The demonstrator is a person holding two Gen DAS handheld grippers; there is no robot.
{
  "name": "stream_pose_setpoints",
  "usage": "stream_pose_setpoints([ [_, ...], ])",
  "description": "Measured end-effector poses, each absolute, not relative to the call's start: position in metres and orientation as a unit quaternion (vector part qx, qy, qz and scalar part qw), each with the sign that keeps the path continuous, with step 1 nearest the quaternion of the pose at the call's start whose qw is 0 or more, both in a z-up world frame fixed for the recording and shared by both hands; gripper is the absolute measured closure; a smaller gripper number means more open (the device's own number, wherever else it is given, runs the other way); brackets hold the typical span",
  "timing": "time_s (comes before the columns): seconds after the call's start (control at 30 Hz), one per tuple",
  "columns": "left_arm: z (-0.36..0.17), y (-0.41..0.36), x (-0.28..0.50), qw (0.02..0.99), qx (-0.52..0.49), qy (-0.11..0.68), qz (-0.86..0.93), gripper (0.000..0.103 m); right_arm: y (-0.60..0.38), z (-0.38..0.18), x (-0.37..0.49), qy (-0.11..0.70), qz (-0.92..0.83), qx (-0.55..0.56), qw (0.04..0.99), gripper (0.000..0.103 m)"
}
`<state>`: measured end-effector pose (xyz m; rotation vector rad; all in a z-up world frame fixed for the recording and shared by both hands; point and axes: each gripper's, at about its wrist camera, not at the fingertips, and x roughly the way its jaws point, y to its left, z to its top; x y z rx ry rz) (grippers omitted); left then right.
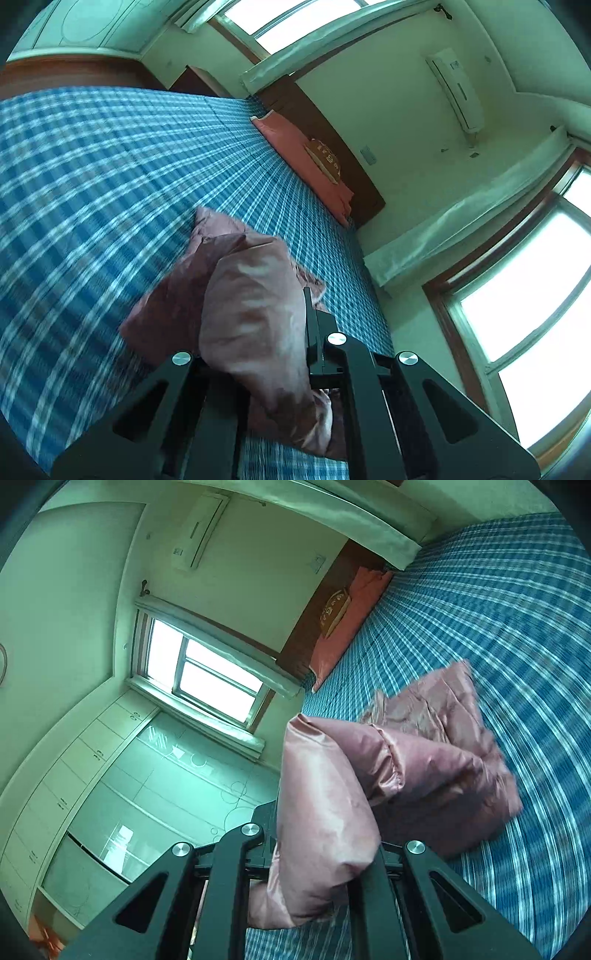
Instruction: Fold large clothes
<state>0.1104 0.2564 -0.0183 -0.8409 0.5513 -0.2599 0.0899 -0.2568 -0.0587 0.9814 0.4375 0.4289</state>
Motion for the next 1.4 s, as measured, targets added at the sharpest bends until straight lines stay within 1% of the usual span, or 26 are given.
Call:
stream_pose_setpoints([
  [0.13, -0.022, 0.245, 0.177, 0.872, -0.390, 0.277, -0.104, 0.098, -0.260, -0.059, 0.155, 0.218, 0.181, 0.465, 0.839, 0.093],
  [0.27, -0.034, 0.233, 0.249, 0.879, -0.367, 0.296, -0.076, 0.098, -0.268, -0.074, 0.226, 0.240, 0.149, 0.471, 0.836, 0.093],
  [0.43, -0.054, 0.216, 0.322, 0.884, -0.332, 0.325, -0.050, 0.098, -0.278, -0.106, 0.305, 0.279, 0.111, 0.470, 0.830, 0.093],
  [0.63, -0.092, 0.198, 0.385, 0.888, -0.286, 0.360, -0.017, 0.098, -0.281, -0.146, 0.367, 0.324, 0.071, 0.461, 0.824, 0.093],
  [0.77, -0.106, 0.185, 0.408, 0.892, -0.253, 0.375, -0.005, 0.097, -0.281, -0.160, 0.382, 0.338, 0.061, 0.447, 0.826, 0.089],
  [0.8, -0.108, 0.182, 0.412, 0.893, -0.246, 0.378, -0.007, 0.095, -0.282, -0.161, 0.383, 0.342, 0.060, 0.446, 0.825, 0.084],
  [0.83, -0.108, 0.180, 0.416, 0.893, -0.238, 0.381, -0.008, 0.094, -0.283, -0.161, 0.384, 0.341, 0.062, 0.449, 0.824, 0.076],
  [0.87, -0.106, 0.179, 0.418, 0.894, -0.236, 0.381, -0.008, 0.090, -0.284, -0.160, 0.384, 0.339, 0.065, 0.451, 0.823, 0.068],
  [0.9, -0.104, 0.178, 0.420, 0.894, -0.235, 0.382, -0.011, 0.087, -0.284, -0.158, 0.385, 0.336, 0.067, 0.451, 0.824, 0.065],
  [0.93, -0.101, 0.177, 0.422, 0.893, -0.237, 0.383, -0.013, 0.086, -0.285, -0.153, 0.382, 0.328, 0.070, 0.448, 0.829, 0.058],
  [0.97, -0.097, 0.178, 0.422, 0.891, -0.242, 0.385, -0.018, 0.082, -0.284, -0.149, 0.382, 0.322, 0.071, 0.445, 0.833, 0.050],
  [1.03, -0.088, 0.180, 0.421, 0.889, -0.255, 0.379, -0.027, 0.064, -0.286, -0.137, 0.375, 0.304, 0.072, 0.437, 0.844, 0.043],
  [1.07, -0.083, 0.181, 0.422, 0.891, -0.260, 0.371, -0.030, 0.043, -0.287, -0.132, 0.373, 0.299, 0.071, 0.434, 0.847, 0.041],
  [1.1, -0.076, 0.183, 0.418, 0.896, -0.264, 0.356, -0.027, 0.037, -0.288, -0.127, 0.370, 0.294, 0.069, 0.431, 0.850, 0.040],
  [1.27, -0.049, 0.186, 0.403, 0.914, -0.243, 0.323, -0.028, 0.036, -0.281, -0.113, 0.358, 0.293, 0.069, 0.408, 0.862, 0.040],
  [1.4, -0.056, 0.167, 0.391, 0.921, -0.177, 0.344, -0.040, 0.036, -0.250, -0.116, 0.365, 0.331, 0.062, 0.349, 0.875, 0.040],
])
